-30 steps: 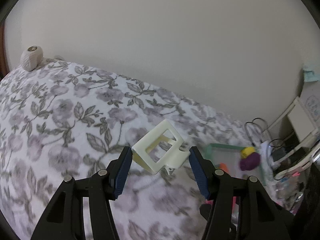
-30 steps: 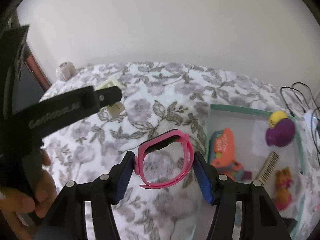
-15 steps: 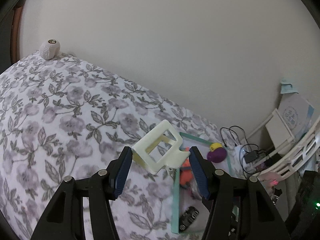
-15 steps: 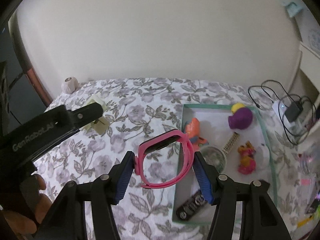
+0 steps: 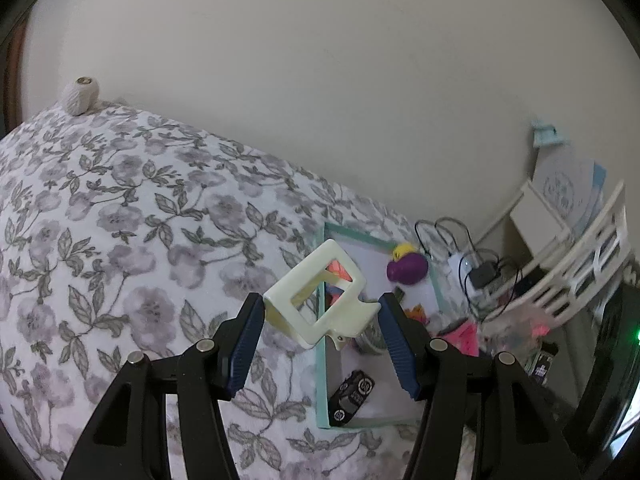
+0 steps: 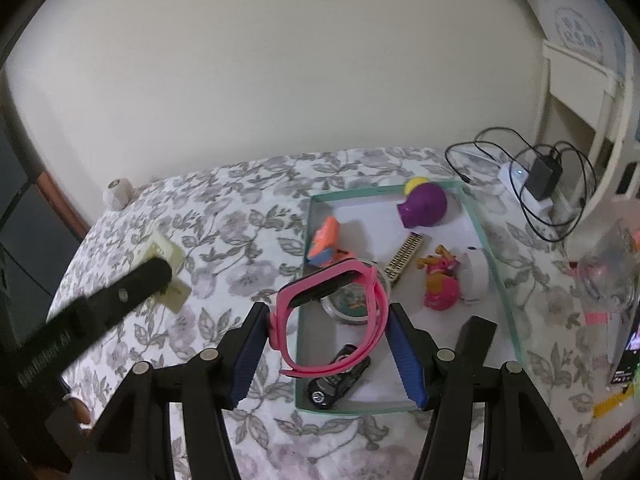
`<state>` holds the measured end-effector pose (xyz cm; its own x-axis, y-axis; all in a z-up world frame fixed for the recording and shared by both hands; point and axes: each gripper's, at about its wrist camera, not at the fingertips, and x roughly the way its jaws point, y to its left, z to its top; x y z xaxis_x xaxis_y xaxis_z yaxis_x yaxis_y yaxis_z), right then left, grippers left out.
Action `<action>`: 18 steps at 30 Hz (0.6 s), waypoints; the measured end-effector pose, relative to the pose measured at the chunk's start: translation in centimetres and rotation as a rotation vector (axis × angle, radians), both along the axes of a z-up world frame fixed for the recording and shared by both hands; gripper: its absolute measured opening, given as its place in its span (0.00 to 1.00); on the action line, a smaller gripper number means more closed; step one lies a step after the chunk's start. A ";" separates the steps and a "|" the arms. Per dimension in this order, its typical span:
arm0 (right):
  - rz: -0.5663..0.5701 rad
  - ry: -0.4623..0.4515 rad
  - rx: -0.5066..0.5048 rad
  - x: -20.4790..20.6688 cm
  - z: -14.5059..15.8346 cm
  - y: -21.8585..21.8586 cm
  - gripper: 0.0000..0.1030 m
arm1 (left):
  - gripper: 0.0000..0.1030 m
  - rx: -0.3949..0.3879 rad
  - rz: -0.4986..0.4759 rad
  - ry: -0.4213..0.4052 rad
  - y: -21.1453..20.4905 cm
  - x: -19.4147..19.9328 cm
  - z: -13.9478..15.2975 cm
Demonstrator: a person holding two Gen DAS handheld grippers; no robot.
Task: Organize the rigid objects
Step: 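Carry the cream clip and pink band into the box and open both tools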
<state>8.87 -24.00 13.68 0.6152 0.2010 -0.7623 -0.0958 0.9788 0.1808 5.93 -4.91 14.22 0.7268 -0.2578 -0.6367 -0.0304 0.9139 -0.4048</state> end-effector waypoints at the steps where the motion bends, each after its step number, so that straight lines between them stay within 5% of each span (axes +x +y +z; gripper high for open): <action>1: -0.006 0.002 0.000 0.0 -0.1 -0.3 0.61 | 0.59 0.020 -0.014 0.002 -0.6 0.0 -0.1; 18: -0.139 0.054 0.009 1.0 -2.5 -6.9 0.61 | 0.59 0.157 -0.185 0.064 -8.0 0.9 -3.9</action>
